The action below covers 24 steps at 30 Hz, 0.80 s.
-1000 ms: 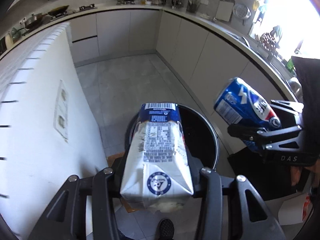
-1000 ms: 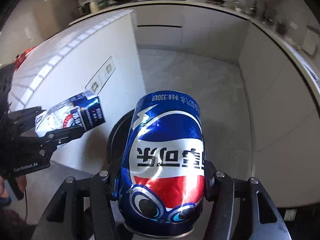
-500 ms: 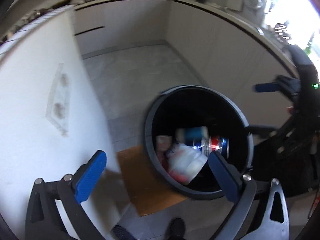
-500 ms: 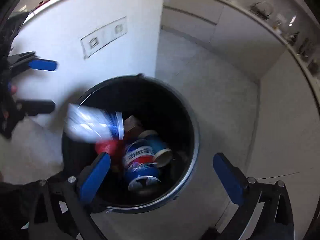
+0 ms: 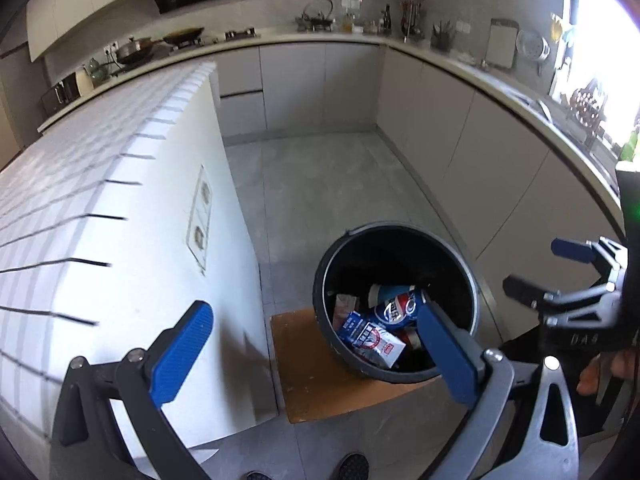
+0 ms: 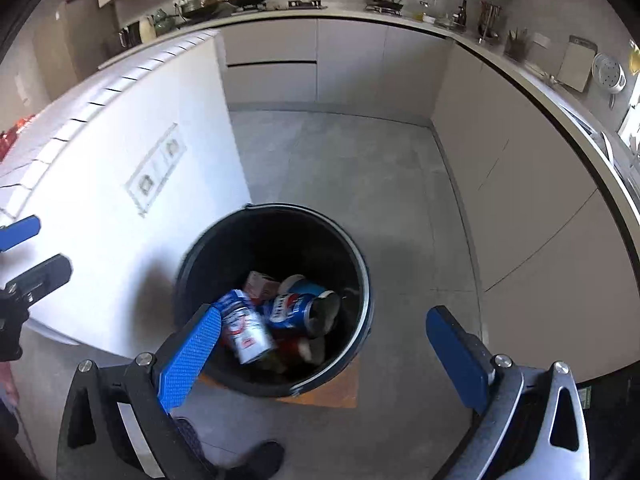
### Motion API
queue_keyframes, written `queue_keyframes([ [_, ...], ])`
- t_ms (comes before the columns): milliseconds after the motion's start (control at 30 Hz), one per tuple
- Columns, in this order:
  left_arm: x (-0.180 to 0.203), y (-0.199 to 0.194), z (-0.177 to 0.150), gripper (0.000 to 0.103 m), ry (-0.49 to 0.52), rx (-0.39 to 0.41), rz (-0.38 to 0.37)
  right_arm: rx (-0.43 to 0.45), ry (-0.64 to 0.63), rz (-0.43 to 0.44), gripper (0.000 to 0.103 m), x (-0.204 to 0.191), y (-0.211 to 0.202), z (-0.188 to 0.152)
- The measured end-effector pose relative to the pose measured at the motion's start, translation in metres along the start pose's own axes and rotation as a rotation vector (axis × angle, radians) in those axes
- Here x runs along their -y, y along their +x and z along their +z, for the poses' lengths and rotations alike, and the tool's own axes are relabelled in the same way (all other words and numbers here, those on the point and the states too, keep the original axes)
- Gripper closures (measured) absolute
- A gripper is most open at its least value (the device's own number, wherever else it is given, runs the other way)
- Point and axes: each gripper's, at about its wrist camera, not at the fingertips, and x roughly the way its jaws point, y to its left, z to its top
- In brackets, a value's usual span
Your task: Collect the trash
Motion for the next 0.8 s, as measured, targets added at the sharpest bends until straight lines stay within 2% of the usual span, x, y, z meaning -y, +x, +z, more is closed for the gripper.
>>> queue_keyframes([
  [133,-0.008,-0.027,0.0,0.0,-0.015,0.012,0.007,0.027,-0.014,-0.003,0.0,-0.018,-0.03,-0.005],
  [267,-0.013,-0.037,-0.003,0.0,-0.014,0.01,0.022,0.036,0.011,0.015,0.0,-0.035,-0.061,-0.005],
  [433,-0.022,-0.07,0.0,0.0,-0.02,0.061,0.016,0.076,0.015,0.025,0.0,-0.055,-0.103,-0.006],
  [567,-0.032,-0.1,0.0,0.0,-0.053,0.073,0.012,0.135,0.016,0.019,0.0,-0.069,-0.144,-0.008],
  [800,-0.035,-0.147,0.001,0.0,-0.047,0.165,0.074,0.24,0.026,0.002,0.0,-0.095,-0.209,-0.019],
])
